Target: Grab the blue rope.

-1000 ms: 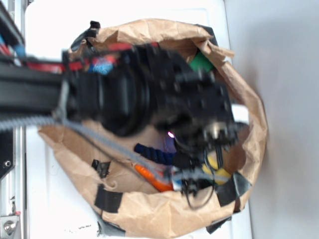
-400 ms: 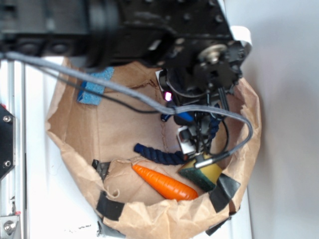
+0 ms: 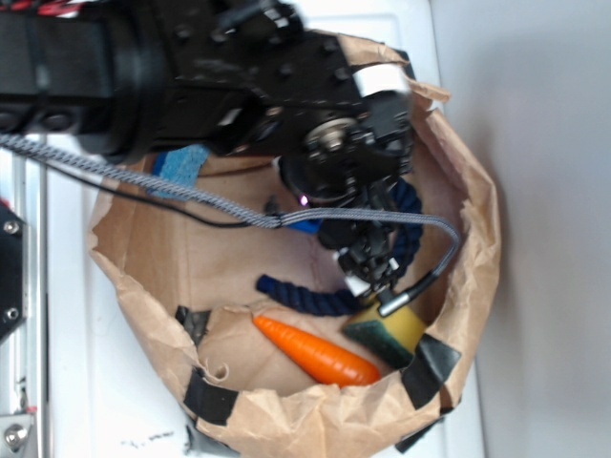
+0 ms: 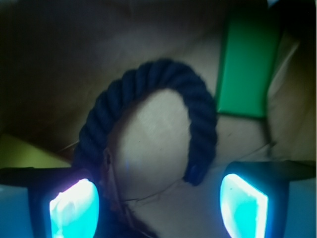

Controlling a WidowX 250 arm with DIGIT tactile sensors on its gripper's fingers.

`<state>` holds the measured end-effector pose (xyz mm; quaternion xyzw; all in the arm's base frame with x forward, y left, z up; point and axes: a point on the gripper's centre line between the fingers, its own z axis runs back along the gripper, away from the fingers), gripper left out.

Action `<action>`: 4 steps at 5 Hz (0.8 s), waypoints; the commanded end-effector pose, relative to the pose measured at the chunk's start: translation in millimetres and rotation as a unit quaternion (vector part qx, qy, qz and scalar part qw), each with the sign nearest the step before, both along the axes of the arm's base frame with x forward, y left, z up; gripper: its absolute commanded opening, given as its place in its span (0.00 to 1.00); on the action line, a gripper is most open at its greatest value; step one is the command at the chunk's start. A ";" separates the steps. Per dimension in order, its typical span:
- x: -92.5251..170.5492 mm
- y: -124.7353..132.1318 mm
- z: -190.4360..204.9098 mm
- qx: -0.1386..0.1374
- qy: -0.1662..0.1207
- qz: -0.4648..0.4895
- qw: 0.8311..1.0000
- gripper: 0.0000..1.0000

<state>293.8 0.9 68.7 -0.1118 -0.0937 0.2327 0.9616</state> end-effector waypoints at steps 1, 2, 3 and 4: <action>14.1 -5.2 7.9 -0.003 -0.045 0.018 0.999 1.00; 25.4 -5.2 7.2 0.002 -0.044 0.033 0.998 1.00; 37.6 -0.4 8.6 -0.005 -0.047 0.053 0.997 1.00; 41.1 -2.0 9.0 -0.009 -0.045 0.059 0.997 1.00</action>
